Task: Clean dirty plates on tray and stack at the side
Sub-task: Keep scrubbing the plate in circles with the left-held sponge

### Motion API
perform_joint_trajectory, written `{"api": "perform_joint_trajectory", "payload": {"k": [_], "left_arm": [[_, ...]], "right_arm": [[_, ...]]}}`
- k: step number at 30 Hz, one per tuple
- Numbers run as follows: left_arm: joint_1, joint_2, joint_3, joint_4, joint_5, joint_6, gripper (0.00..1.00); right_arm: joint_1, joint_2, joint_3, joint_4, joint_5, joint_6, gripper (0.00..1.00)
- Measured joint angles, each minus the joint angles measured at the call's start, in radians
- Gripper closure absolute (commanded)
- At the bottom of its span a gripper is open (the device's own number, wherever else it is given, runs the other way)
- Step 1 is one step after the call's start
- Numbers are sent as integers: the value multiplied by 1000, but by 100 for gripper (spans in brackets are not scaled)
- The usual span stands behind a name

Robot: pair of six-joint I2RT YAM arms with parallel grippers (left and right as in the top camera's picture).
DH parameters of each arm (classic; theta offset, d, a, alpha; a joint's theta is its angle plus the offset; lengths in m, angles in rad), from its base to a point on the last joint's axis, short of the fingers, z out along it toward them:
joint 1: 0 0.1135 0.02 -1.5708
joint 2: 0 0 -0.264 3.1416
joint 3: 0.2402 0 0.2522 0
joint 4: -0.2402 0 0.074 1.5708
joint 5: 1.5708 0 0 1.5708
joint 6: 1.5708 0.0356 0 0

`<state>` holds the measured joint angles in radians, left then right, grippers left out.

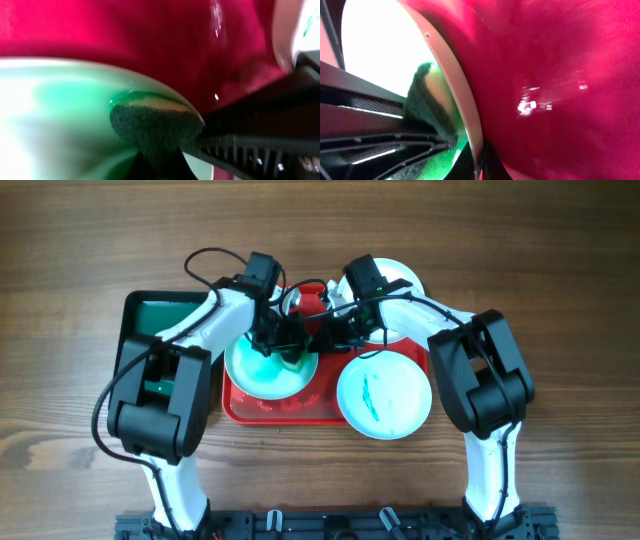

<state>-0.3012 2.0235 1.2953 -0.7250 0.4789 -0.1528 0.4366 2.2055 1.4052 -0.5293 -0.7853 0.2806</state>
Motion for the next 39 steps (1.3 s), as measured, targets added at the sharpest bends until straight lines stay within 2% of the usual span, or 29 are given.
{"api": "perform_joint_trajectory", "payload": {"k": [4, 9, 13, 20, 26, 30, 34, 39], "left_arm": [[2, 10, -1, -100, 69, 116, 96], [-6, 9, 8, -153, 3, 132, 96], [-33, -6, 21, -173, -131, 47, 96], [-40, -11, 56, -201, -256, -85, 96], [-29, 2, 121, -261, -488, -273, 96], [-23, 3, 148, -313, -608, -404, 96], [-31, 5, 141, -331, -605, -452, 96], [-82, -10, 42, -261, -614, -482, 96]], "right_arm": [[3, 3, -17, -8, -46, -26, 96], [14, 3, -25, -7, -61, -33, 96], [24, 7, -25, 13, -69, -32, 96], [27, 0, -16, -2, -32, 2, 96], [27, -84, -13, -97, 228, 59, 96], [27, -97, -13, -94, 307, 101, 96], [27, -104, -13, -86, 350, 120, 96], [27, -106, -13, -84, 368, 119, 96]]}}
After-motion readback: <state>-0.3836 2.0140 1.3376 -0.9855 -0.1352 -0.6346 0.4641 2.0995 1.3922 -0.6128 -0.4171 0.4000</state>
